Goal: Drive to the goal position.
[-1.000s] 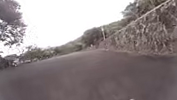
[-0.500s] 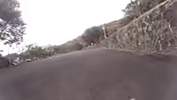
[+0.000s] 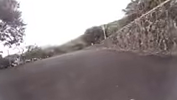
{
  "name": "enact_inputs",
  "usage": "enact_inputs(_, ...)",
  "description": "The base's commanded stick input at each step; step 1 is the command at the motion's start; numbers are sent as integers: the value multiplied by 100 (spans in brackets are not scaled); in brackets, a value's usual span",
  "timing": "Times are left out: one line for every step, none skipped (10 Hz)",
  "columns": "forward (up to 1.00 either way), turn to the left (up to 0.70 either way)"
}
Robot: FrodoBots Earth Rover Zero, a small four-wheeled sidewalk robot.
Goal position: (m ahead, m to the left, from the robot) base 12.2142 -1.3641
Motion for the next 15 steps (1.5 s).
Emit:
enact_inputs(50, 0)
enact_inputs(50, 0)
enact_inputs(50, 0)
enact_inputs(50, 0)
enact_inputs(50, 0)
enact_inputs(50, 0)
enact_inputs(50, 0)
enact_inputs(50, 0)
enact_inputs(50, 0)
enact_inputs(50, 0)
enact_inputs(50, 0)
enact_inputs(50, 0)
enact_inputs(50, 0)
enact_inputs(50, 0)
enact_inputs(50, 0)
